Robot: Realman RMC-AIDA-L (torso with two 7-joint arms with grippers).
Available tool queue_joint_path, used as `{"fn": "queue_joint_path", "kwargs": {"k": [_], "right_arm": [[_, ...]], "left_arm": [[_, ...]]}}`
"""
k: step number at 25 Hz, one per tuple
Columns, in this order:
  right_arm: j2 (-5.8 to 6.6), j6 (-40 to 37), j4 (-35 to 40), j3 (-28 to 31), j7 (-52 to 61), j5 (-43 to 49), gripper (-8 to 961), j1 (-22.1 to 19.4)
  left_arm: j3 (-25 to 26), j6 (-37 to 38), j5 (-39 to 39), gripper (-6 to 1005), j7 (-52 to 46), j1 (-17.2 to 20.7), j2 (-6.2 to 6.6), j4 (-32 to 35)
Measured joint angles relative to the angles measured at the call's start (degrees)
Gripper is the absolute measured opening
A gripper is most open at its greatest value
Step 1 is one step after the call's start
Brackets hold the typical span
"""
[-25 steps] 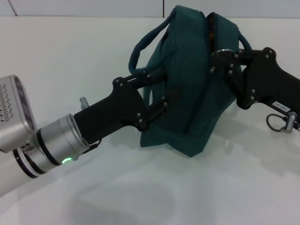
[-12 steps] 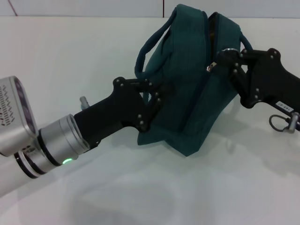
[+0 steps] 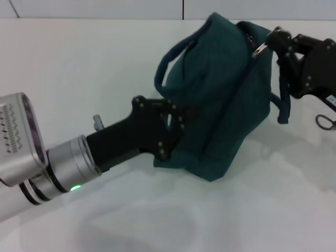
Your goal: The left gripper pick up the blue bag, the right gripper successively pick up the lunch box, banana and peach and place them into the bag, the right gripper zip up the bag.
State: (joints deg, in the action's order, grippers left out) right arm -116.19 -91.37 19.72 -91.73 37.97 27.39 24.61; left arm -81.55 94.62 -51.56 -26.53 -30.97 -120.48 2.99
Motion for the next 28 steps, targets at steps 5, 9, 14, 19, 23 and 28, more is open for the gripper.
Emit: {"fn": "queue_joint_path", "kwargs": {"k": [5, 9, 14, 19, 23, 28], "right_arm": [[0.00, -0.59, -0.49, -0.01, 0.00, -1.08, 16, 0.00], [0.00, -0.65, -0.90, 0.24, 0.00, -1.21, 16, -0.05], [-0.01, -0.65, -1.39, 0.42, 0.25, -1.58, 15, -0.08], [0.00, -0.65, -1.84, 0.13, 2.33, -2.08, 13, 0.48], [0.08, -0.66, -1.83, -0.11, 3.61, -1.85, 11, 0.58], [0.05, -0.66, -1.82, -0.47, 3.64, -1.87, 13, 0.51]], "left_arm": [[-0.01, -0.24, -4.35, 71, 0.68, 0.25, 0.26, 1.83], [0.20, -0.26, -4.58, 75, 0.88, 0.58, 0.41, 1.92], [0.23, -0.27, -4.58, 81, 1.19, 0.90, 0.42, 1.93], [0.04, -0.28, -4.72, 88, 4.34, 1.64, 0.20, 1.93], [0.43, 0.65, -3.33, 92, 7.04, 2.84, -0.19, 1.85], [0.16, 2.85, 0.91, 99, 4.70, 3.63, -0.23, 1.31]]}}
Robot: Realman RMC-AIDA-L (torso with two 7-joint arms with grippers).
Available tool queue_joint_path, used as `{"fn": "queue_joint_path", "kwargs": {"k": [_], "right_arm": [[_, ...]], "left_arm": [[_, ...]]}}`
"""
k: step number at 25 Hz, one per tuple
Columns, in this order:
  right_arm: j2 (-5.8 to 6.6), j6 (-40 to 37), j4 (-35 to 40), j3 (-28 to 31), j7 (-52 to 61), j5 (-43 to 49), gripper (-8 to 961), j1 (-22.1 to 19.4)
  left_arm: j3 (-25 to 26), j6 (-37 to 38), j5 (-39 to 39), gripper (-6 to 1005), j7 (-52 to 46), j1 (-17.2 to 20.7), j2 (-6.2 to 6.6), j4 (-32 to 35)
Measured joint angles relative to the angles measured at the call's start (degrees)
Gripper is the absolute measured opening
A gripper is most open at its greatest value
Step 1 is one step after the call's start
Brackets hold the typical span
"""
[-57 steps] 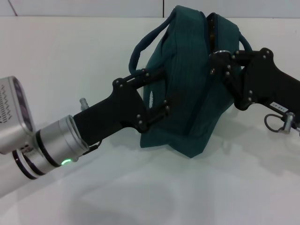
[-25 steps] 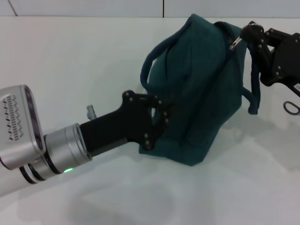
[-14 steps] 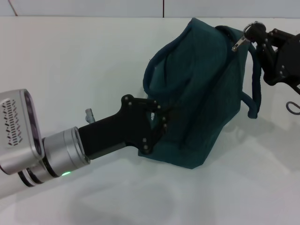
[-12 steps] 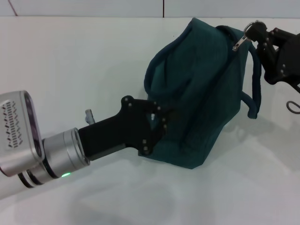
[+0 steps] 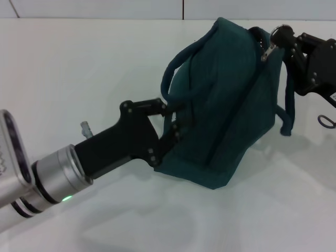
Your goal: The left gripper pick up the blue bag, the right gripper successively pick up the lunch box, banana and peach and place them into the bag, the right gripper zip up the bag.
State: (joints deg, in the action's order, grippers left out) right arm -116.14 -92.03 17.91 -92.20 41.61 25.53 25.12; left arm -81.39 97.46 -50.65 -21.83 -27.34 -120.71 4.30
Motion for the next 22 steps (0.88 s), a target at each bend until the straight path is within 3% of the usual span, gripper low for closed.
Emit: {"fn": "queue_joint_path", "kwargs": {"k": [2, 8, 15, 18, 22], "right_arm": [[-0.02, 0.00, 0.01, -0.08, 0.02, 0.04, 14, -0.04], [-0.05, 0.00, 0.02, -0.38, 0.04, 0.18, 15, -0.07], [-0.06, 0.01, 0.03, -0.86, -0.02, 0.02, 14, -0.27], [-0.05, 0.01, 0.03, -0.88, -0.02, -0.07, 14, -0.34], [-0.05, 0.02, 0.03, -0.88, -0.13, -0.16, 14, -0.34]], "left_arm": [[-0.04, 0.17, 0.27, 101, -1.31, -0.19, -0.01, 0.24], [0.13, 0.23, 0.68, 349, -8.67, -4.15, -0.05, 0.48], [-0.12, -3.41, 0.49, 612, -32.34, -8.72, 0.74, 5.28], [-0.14, -7.42, -0.89, 754, -35.03, -8.43, 0.59, 7.73], [-0.42, -10.76, -1.56, 771, -35.19, -8.37, 0.37, 8.11]]}}
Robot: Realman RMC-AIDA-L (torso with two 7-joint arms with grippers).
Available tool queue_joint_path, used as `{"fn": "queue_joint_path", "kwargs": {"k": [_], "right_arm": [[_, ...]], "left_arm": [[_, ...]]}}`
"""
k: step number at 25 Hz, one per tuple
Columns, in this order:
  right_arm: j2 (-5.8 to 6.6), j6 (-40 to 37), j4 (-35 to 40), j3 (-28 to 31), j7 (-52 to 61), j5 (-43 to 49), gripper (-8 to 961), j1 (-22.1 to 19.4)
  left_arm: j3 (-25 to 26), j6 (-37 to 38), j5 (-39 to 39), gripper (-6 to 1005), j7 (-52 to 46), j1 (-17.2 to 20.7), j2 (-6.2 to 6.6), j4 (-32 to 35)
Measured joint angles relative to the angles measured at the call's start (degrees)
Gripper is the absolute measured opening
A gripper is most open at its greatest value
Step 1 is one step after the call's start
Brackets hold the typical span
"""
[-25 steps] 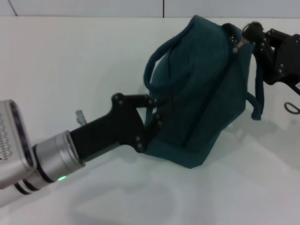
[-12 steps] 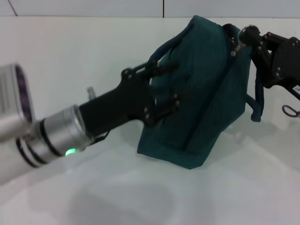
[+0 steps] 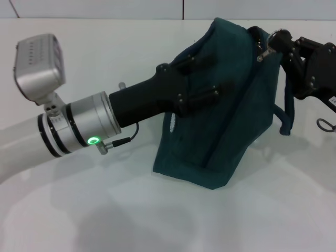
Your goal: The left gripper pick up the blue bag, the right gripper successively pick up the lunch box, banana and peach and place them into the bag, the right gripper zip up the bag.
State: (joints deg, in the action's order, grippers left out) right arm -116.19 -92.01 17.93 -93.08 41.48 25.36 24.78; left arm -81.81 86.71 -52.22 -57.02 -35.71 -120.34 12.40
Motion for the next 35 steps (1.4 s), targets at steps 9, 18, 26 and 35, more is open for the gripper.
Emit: {"fn": "queue_joint_path", "kwargs": {"k": [9, 18, 26, 35], "right_arm": [[0.00, 0.00, -0.01, 0.00, 0.00, 0.17, 16, 0.25], [0.00, 0.12, -0.01, 0.00, 0.14, 0.08, 17, 0.09], [0.00, 0.31, -0.07, -0.53, 0.69, 0.23, 18, -0.03], [0.55, 0.94, -0.10, -1.41, 6.36, 0.71, 22, 0.59]], "left_arm": [[-1.30, -3.50, 0.25, 790, -0.71, 0.11, -0.07, 0.01], [-1.26, -3.27, 0.36, 660, 1.58, 0.58, -0.07, 0.08], [-1.24, 0.92, 0.50, 383, 9.39, 2.56, -0.34, 0.08], [-3.98, 2.10, 0.46, 271, 15.69, 3.50, -0.28, -0.13]]}}
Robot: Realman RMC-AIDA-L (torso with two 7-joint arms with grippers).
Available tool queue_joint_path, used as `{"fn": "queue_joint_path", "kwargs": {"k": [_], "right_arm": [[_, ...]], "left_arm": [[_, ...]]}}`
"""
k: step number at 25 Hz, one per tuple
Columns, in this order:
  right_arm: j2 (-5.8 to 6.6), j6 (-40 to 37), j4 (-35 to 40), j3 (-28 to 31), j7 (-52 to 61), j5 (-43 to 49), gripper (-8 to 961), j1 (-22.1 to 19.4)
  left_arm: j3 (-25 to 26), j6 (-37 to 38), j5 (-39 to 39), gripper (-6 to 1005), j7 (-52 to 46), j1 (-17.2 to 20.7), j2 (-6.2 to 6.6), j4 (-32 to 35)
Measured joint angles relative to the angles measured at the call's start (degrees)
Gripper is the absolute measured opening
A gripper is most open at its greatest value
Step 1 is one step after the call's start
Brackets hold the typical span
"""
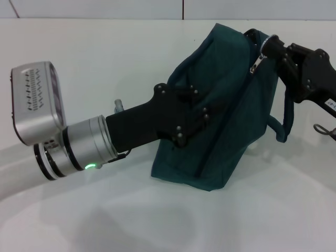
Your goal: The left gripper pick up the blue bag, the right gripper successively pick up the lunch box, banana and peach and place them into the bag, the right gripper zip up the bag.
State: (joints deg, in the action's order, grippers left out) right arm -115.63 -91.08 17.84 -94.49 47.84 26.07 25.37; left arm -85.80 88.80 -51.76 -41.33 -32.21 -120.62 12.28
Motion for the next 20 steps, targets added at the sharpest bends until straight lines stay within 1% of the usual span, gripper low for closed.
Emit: {"fn": "queue_joint_path", "kwargs": {"k": [2, 5, 9, 15, 20], "right_arm": [[0.56, 0.01, 0.00, 0.04, 1.81, 0.95, 23, 0.02], [0.71, -0.01, 0.00, 0.18, 2.00, 1.32, 26, -0.02], [0.49, -0.04, 0.01, 1.84, 2.05, 0.98, 29, -0.71], [0.31, 0.60, 0.00, 3.06, 1.73, 0.91, 31, -0.66], [0.26, 1.39, 0.06, 3.34, 1.85, 0.92, 58, -0.27]], "left_arm": [[-0.23, 0.17, 0.01, 242, 1.03, 0.24, 0.04, 0.12], [-0.24, 1.15, 0.03, 205, 3.20, 0.77, 0.06, 0.12], [-0.19, 2.45, 0.08, 179, 5.58, 1.08, 0.24, 0.20], [-0.24, 2.52, -0.35, 135, 5.82, 0.79, 0.50, 0.23], [-0.26, 2.46, -0.54, 130, 5.83, 1.01, 0.64, 0.22]]}}
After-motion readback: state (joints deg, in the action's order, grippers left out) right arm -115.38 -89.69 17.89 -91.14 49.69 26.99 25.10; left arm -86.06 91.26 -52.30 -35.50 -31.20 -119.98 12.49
